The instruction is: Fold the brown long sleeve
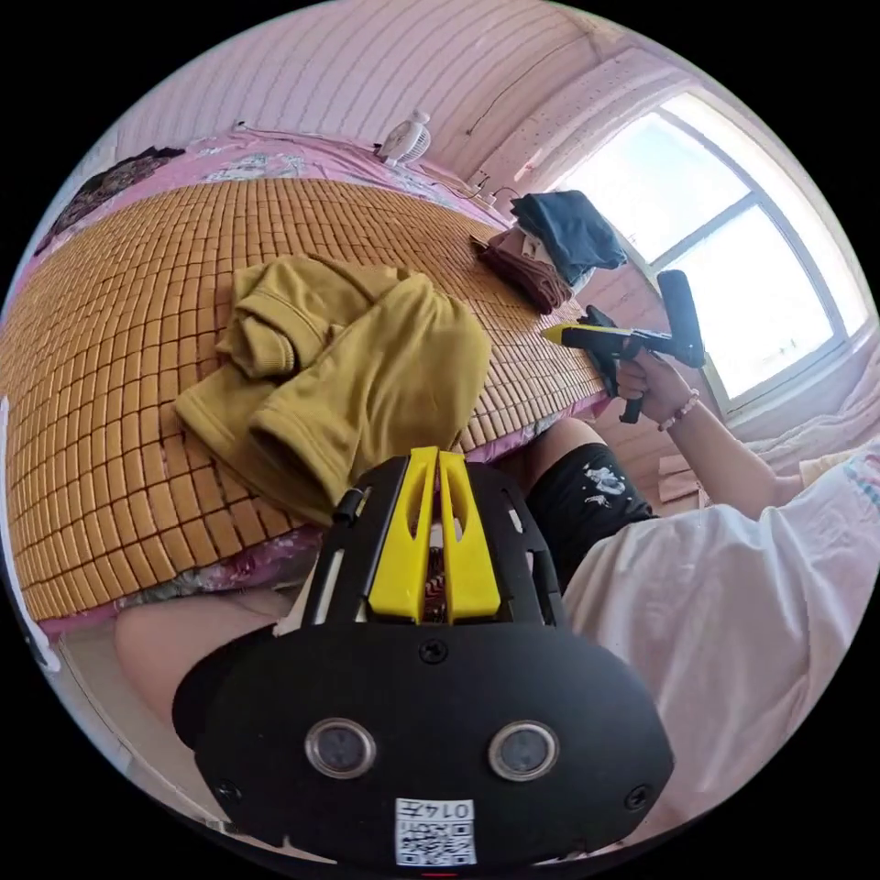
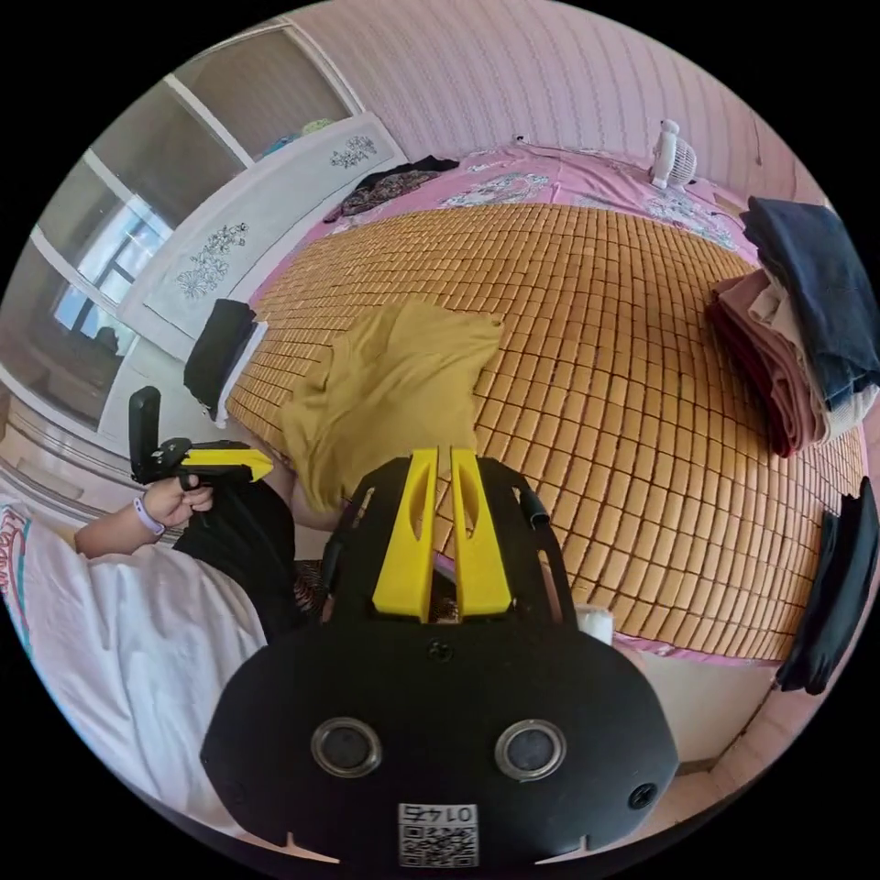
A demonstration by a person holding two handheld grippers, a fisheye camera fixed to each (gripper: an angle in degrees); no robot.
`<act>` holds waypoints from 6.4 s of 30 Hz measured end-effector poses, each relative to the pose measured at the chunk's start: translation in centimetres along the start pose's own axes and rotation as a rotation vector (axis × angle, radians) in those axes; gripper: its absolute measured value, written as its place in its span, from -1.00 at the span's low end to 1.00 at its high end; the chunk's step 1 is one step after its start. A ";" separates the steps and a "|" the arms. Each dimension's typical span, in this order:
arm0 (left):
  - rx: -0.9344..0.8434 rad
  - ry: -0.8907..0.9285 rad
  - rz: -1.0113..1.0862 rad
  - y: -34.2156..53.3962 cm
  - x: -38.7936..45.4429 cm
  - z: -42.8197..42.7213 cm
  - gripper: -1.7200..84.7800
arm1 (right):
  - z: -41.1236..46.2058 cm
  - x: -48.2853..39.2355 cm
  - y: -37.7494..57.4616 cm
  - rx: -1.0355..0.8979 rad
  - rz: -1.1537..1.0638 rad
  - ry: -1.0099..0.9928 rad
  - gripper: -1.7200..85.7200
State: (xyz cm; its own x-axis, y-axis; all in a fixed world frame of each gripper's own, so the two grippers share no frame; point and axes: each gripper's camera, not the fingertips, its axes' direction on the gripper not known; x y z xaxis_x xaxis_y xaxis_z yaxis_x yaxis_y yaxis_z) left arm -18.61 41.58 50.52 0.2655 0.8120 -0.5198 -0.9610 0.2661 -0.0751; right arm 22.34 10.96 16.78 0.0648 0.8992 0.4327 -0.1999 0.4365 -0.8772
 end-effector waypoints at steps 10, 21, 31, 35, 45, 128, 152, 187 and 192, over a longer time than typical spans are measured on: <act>0.193 -0.199 -0.230 -0.4 -8.4 -5.7 -0.87 | 13.9 -17.6 -9.6 -0.285 -0.618 -0.069 -0.71; -0.036 -0.405 -0.206 -7.8 -12.7 -1.4 -0.76 | 15.7 -14.2 -12.7 -0.322 -0.555 -0.044 -0.93; -0.002 -0.231 -0.124 -6.3 -11.4 -4.1 -0.87 | -0.2 8.2 2.3 0.013 0.218 -0.084 -0.95; 0.070 -0.173 -0.065 -4.7 -8.3 -6.8 -0.87 | -1.3 10.9 5.7 0.035 0.414 -0.023 -0.94; 0.118 -0.161 -0.028 -3.9 -5.9 -10.6 -0.87 | 1.0 4.9 -2.2 0.041 0.064 0.120 -0.71; 0.480 0.098 0.153 -1.4 5.3 -31.7 -0.98 | -28.7 16.3 0.9 0.653 -0.020 -0.535 -0.95; 1.472 -0.185 0.737 19.0 30.8 -64.0 -0.98 | -65.8 -12.2 12.0 1.260 -0.863 -0.299 -0.96; 0.263 -0.302 0.022 -2.0 -3.5 -29.8 -0.97 | -17.2 7.1 -11.8 0.307 -0.189 -0.233 -0.94; 0.014 -0.076 -0.402 3.8 -12.8 -19.5 -0.97 | -2.5 12.0 -6.7 -0.098 0.164 -0.274 -0.93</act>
State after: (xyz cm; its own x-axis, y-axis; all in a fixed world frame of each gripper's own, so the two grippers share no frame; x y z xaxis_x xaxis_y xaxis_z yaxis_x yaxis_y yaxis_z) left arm -27.19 22.02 40.27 0.6255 0.6773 -0.3872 -0.7782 0.5770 -0.2479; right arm 26.86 18.90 27.33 -0.2286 0.9220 0.3124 -0.0896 0.2996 -0.9498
